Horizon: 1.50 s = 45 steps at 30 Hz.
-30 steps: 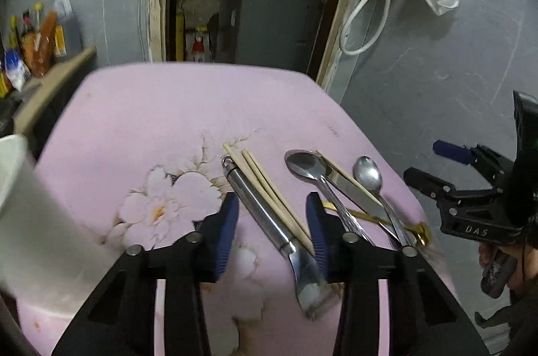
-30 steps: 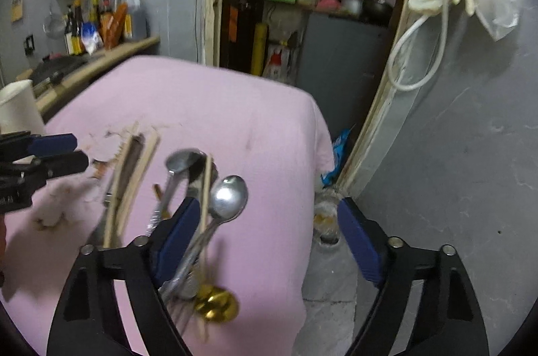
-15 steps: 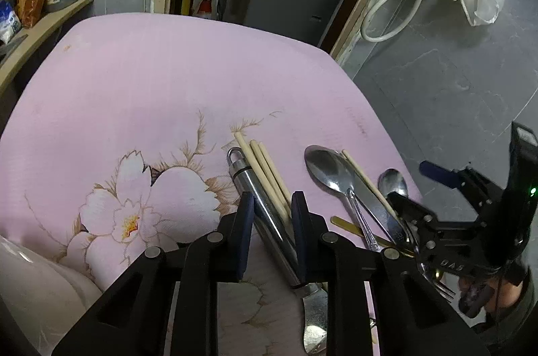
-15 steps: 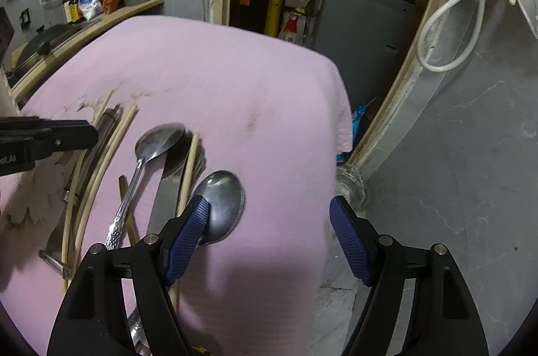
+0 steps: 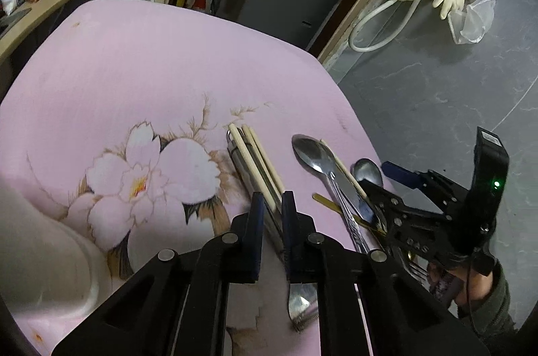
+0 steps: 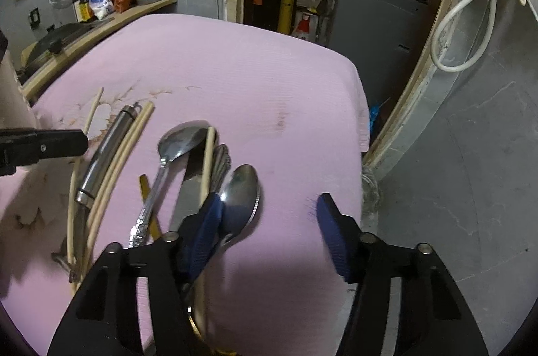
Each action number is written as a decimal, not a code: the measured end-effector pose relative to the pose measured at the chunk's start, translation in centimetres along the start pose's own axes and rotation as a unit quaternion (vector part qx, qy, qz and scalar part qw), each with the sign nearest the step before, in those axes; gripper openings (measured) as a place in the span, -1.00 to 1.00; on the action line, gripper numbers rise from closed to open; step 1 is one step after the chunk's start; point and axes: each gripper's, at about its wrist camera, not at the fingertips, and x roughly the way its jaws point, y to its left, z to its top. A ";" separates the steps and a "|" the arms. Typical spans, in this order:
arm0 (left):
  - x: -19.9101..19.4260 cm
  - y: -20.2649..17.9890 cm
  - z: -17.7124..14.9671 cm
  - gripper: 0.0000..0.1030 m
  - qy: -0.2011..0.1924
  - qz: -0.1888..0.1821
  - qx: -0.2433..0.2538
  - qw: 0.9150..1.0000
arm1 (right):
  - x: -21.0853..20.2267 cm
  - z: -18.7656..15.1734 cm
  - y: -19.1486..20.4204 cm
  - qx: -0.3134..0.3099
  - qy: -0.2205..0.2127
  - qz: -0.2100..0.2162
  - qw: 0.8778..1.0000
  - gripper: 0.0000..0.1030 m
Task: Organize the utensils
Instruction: 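Lower the left tool onto a chopstick while the right tool grasps a steel spoon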
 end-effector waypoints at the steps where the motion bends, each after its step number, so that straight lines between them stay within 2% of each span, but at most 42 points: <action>1: -0.2 0.1 -0.2 -0.86 0.002 -0.005 -0.002 1.000 | 0.0 0.0 0.1 -0.001 -0.001 0.000 1.000 -0.07; 5: -0.7 -0.3 -0.8 -0.86 0.010 -0.016 -0.002 1.000 | -0.4 0.0 -0.3 0.006 -0.006 0.004 1.000 -0.49; 7: -1.0 -0.4 -1.3 -0.86 0.016 -0.018 0.000 1.000 | -0.6 -0.1 -0.8 0.010 -0.007 0.012 1.000 -0.61; 10: -1.4 -0.4 -1.9 -0.86 0.017 -0.018 0.004 1.000 | -0.8 -0.4 -1.1 0.010 -0.008 0.008 1.000 -0.63; 13: -1.5 -0.5 -2.1 -0.86 0.013 -0.019 0.006 1.000 | -0.8 -0.2 -1.0 0.026 -0.005 0.007 1.000 -0.57; 14: -1.5 -0.5 -2.2 -0.86 0.011 -0.019 0.009 1.000 | -0.7 -0.1 -0.8 0.029 -0.004 0.006 1.000 -0.43; 16: -1.6 -0.8 -2.2 -0.86 0.004 -0.022 0.016 1.000 | -0.4 0.3 -0.5 0.041 0.001 0.006 0.999 -0.35; 21: -1.5 -1.4 -2.8 -0.86 -0.021 -0.028 0.034 0.999 | 0.0 1.3 0.3 0.068 0.009 -0.011 0.998 -0.33; 27: -1.3 -1.4 -3.0 -0.86 -0.028 -0.038 0.040 0.998 | 0.6 2.1 1.7 0.085 0.026 -0.045 0.995 -0.24; 31: -1.1 -1.1 -3.2 -0.85 -0.025 -0.038 0.038 0.998 | 0.8 2.2 2.7 0.072 0.030 -0.069 0.995 -0.17; 34: -0.6 -0.8 -3.2 -0.85 -0.019 -0.040 0.028 0.999 | 1.0 2.1 2.8 0.070 0.036 -0.063 0.995 -0.02; 41: -0.7 -0.4 -2.9 -0.85 -0.016 -0.045 0.018 0.999 | 1.1 1.9 2.5 0.062 0.034 -0.054 0.996 -0.04; 45: -0.8 -0.2 -2.9 -0.85 -0.020 -0.049 0.020 0.998 | 1.1 2.2 3.2 0.029 0.052 -0.070 0.996 -0.04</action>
